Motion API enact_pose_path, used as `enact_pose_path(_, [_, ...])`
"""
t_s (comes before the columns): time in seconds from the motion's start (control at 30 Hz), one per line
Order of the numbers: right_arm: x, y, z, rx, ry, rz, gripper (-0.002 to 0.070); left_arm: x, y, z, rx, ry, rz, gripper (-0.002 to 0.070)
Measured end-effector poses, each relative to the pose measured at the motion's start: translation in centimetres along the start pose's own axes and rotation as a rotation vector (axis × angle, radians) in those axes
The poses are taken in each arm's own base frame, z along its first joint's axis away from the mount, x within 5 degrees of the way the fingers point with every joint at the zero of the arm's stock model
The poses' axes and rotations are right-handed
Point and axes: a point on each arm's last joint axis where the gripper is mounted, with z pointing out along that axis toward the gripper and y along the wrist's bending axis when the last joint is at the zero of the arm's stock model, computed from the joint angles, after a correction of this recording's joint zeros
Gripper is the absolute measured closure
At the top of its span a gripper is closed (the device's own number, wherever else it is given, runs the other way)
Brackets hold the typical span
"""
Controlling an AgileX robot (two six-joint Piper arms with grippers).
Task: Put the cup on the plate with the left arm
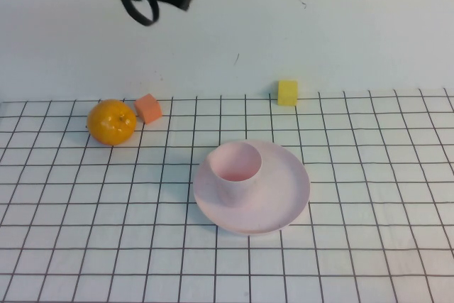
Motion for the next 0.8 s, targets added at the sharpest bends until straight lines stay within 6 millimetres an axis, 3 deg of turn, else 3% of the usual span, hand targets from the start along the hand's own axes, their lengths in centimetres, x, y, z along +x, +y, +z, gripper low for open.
enact_pose_path(0.2, [0.0,0.0,0.0,0.000,0.000,0.000,0.0678,-0.4,1.1,-9.3,-0.046,-0.193,-0.034,0.0672])
enact_pose_path(0.37, [0.0,0.0,0.0,0.000,0.000,0.000,0.0678,1.5,1.5,-14.6,-0.085,-0.292,-0.078,0.0675])
enact_pose_path(0.57, [0.0,0.0,0.0,0.000,0.000,0.000,0.0678,4.3,1.2,-19.5,-0.043,-0.331,-0.191,0.0676])
enact_pose_path(0.8, [0.0,0.0,0.0,0.000,0.000,0.000,0.0678,6.8,0.5,-21.8,0.022,-0.201,-0.235,0.0676])
